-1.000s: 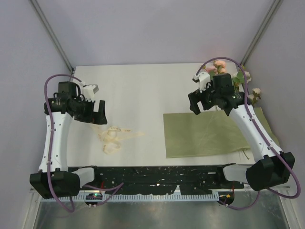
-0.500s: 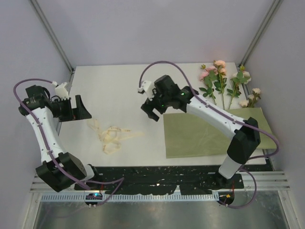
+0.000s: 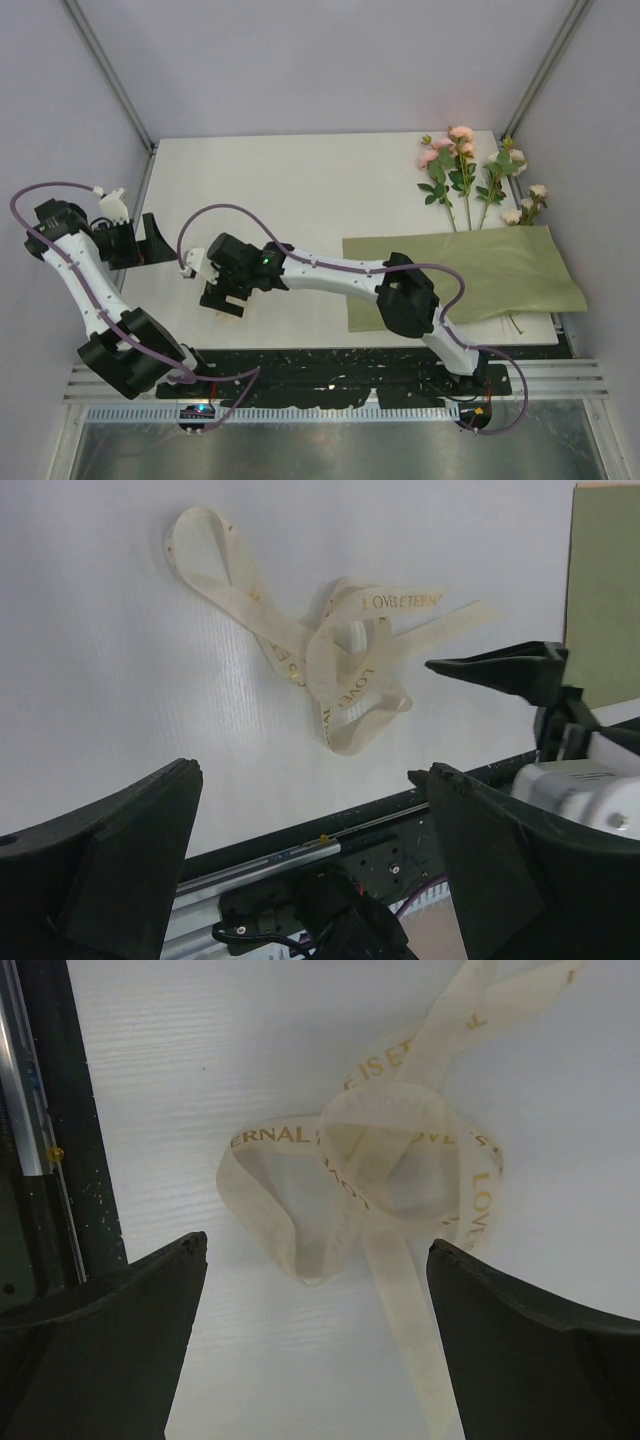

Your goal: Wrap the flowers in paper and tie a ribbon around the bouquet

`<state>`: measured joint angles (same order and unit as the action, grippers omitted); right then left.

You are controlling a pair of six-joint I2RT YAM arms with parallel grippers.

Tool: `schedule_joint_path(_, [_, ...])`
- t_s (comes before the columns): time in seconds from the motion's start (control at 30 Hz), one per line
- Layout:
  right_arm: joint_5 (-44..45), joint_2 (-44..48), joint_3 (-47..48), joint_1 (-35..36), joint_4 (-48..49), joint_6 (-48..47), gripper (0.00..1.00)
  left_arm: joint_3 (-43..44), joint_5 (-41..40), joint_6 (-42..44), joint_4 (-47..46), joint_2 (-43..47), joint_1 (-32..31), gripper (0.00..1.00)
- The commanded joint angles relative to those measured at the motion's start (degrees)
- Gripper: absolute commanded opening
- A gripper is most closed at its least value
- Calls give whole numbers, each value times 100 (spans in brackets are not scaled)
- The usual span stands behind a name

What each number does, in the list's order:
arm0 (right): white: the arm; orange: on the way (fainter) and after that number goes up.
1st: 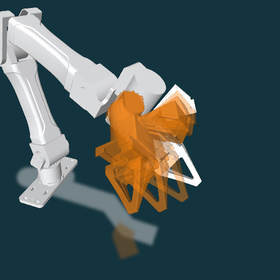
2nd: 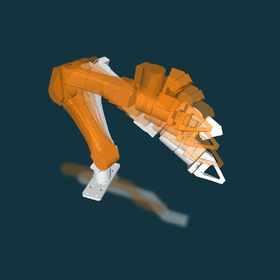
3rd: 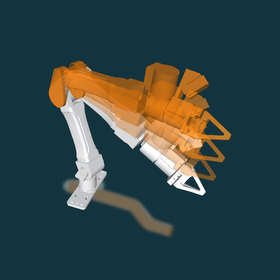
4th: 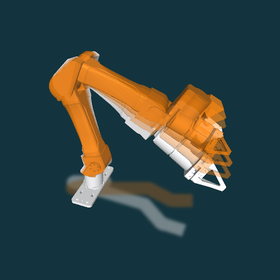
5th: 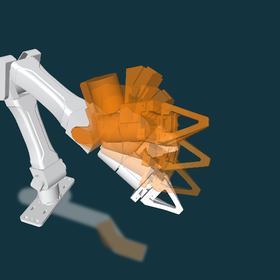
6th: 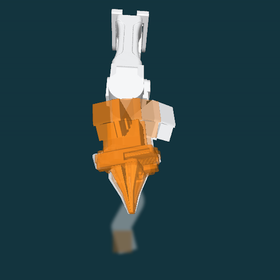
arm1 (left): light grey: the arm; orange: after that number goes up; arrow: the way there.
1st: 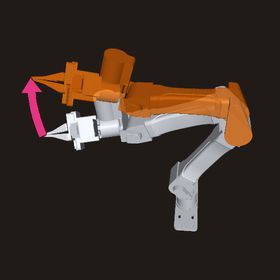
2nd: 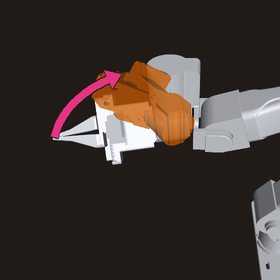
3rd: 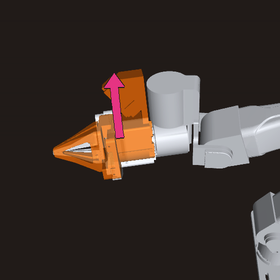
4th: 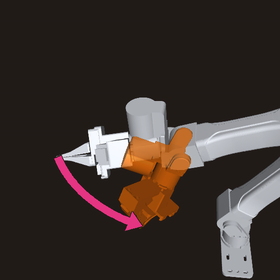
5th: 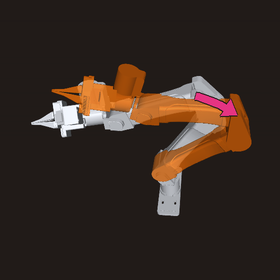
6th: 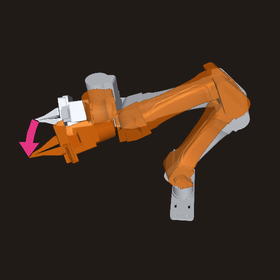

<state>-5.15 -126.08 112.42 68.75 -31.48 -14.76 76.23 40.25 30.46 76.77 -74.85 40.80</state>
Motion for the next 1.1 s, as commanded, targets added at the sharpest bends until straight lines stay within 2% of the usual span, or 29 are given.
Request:
schedule_joint_path(0.0, [207,-250,403,86,362,70,95,-29,89,101,1393,5,34,100])
schedule_joint_path(0.27, [715,-1023,509,209,661,-97,95,-38,36,22,1261,32,42,100])
schedule_joint_path(0.37, [874,-1015,80,200,959,-123,96,15,53,-13,1244,14,42,100])
schedule_joint_path(0.4, [927,-997,-113,200,1073,-158,99,32,62,-31,1244,-3,42,100])
schedule_joint_path(0.5, [1051,-910,-431,191,1145,-264,81,112,88,-49,1244,-47,42,100])
schedule_joint_path(0.53, [1042,-866,-562,148,1145,-255,72,138,106,-57,1244,-56,42,100])
schedule_joint_path(0.57, [946,-839,-624,121,1136,-246,57,173,141,-23,1270,-82,42,100])
schedule_joint_path(0.6, [884,-796,-695,25,1092,-203,51,217,150,4,1287,-74,34,100])
schedule_joint_path(0.63, [806,-778,-713,-37,1040,-185,37,235,150,21,1288,-82,25,100])
schedule_joint_path(0.67, [761,-760,-669,-159,900,-141,28,261,159,56,1279,-65,34,100])
schedule_joint_path(0.7, [735,-743,-651,-239,811,-132,10,270,141,74,1279,-56,25,100])
schedule_joint_path(0.73, [726,-655,-616,-387,671,-106,6,270,115,109,1261,-39,-10,100])
schedule_joint_path(0.9, [726,179,-958,-994,775,-158,6,7,-236,-13,893,216,-440,100])
schedule_joint_path(1.07, [717,1224,-1196,-2022,960,-158,6,-231,-790,-338,234,567,-1099,100])
